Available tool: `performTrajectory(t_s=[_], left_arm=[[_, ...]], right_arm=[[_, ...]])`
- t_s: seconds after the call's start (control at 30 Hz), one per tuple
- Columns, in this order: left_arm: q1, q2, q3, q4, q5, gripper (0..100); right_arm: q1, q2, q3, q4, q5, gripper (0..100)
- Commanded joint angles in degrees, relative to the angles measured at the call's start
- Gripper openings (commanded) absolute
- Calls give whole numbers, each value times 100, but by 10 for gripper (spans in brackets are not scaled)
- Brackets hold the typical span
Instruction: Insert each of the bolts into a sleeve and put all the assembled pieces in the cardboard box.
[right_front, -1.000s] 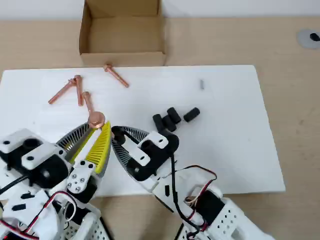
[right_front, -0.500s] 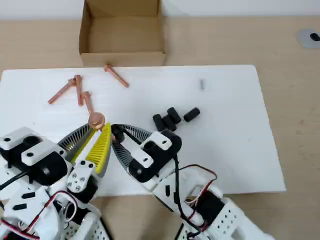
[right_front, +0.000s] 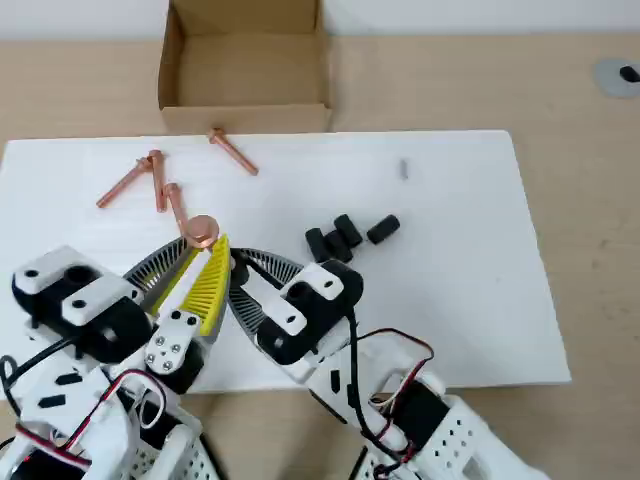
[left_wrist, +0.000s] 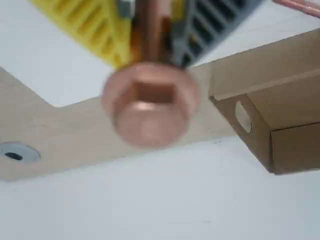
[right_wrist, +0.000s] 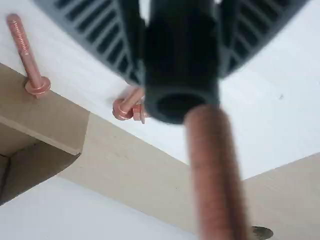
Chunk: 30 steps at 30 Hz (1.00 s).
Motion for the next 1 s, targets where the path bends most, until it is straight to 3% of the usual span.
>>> performTrajectory(t_s=[0.0, 0.97], left_arm=[[9, -31, 18, -167, -44, 6], [9, -31, 255, -176, -404, 6]], right_arm=[[-48, -119, -4, -176, -26, 9], [-48, -119, -4, -176, -26, 9]])
